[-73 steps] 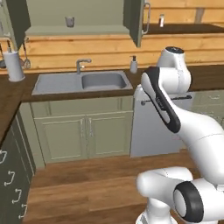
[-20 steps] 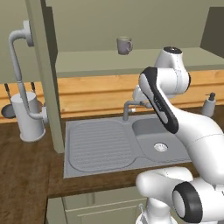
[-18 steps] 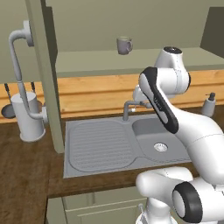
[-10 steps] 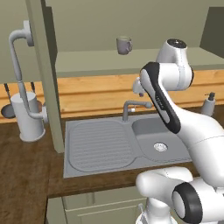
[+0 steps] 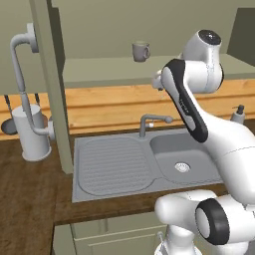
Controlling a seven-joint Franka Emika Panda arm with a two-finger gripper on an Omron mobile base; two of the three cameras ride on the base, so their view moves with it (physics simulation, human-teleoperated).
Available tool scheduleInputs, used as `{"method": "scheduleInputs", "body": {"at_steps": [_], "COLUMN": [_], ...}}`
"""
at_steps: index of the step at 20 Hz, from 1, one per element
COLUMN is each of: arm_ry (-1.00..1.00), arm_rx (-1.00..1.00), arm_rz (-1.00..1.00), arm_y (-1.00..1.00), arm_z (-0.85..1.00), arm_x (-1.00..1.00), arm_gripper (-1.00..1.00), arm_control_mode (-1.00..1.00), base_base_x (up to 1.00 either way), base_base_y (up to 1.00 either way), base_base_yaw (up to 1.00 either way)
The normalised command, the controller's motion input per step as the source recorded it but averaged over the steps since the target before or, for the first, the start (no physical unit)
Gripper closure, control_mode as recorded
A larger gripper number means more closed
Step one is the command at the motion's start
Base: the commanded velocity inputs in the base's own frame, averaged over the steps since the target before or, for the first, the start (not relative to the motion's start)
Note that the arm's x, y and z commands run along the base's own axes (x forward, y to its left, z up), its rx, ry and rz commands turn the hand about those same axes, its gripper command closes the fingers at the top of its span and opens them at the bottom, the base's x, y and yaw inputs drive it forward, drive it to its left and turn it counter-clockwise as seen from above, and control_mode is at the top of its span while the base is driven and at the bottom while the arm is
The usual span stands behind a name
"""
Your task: Gather all objects into one cabinet and sort the glasses and bowls to opposite sides.
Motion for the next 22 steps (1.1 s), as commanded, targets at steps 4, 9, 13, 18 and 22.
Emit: {"method": "scheduleInputs", "body": {"at_steps": [4,9,13,18,22], "arm_ry": [-0.24,-0.31,-0.21,-0.09,0.00], "arm_rx": [0.00,-0.01,0.00,0.01,0.03], "arm_rz": [0.00,0.00,0.00,0.01,0.07], "arm_y": [0.00,0.01,0.00,0.01,0.00], "arm_z": [0.01,0.23,0.19,0.21,0.21], "arm_x": [0.68,0.11,0.00,0.04,0.20], "arm_gripper": [-1.00,-1.00,-1.00,-1.00,-1.00], "arm_control_mode": [-1.00,-1.00,-1.00,-1.00,-1.00], "base_base_x": [0.00,0.00,0.00,0.00,0.00], "base_base_y": [0.00,0.00,0.00,0.00,0.00], "base_base_yaw": [0.00,0.00,0.00,0.00,0.00]}}
